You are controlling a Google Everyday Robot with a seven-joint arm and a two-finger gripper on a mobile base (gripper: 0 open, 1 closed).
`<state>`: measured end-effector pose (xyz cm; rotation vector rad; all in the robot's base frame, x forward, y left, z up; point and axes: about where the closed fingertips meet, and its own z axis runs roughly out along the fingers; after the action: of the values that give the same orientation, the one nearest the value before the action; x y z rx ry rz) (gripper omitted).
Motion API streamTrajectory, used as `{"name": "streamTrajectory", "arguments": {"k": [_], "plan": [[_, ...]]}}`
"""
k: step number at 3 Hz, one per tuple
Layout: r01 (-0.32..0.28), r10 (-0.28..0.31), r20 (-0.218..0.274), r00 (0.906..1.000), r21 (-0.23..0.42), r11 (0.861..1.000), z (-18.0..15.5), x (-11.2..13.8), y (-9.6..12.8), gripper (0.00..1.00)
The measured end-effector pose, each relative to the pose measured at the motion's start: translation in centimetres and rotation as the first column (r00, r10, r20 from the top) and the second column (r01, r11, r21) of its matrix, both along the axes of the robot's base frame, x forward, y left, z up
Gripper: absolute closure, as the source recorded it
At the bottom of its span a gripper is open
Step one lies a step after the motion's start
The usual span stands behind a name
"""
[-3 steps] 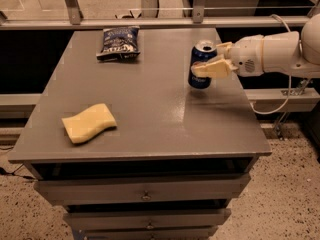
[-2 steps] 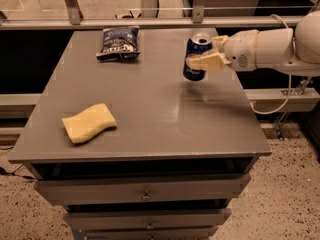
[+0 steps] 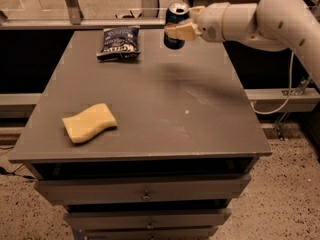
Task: Move pepsi can near blue chip bag
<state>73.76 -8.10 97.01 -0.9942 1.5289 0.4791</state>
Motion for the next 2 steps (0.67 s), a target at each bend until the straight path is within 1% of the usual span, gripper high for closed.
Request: {"name": "streamTrajectory", "arguments": {"k": [1, 2], "plan": [[0.000, 0.000, 0.004, 1.0000, -0.068, 0.998, -1.0, 5.2, 2.9, 1.00], [0.005, -0.008, -0.028, 0.9996, -0.102, 0.995, -3.2, 7.3, 4.0, 1.00]]}}
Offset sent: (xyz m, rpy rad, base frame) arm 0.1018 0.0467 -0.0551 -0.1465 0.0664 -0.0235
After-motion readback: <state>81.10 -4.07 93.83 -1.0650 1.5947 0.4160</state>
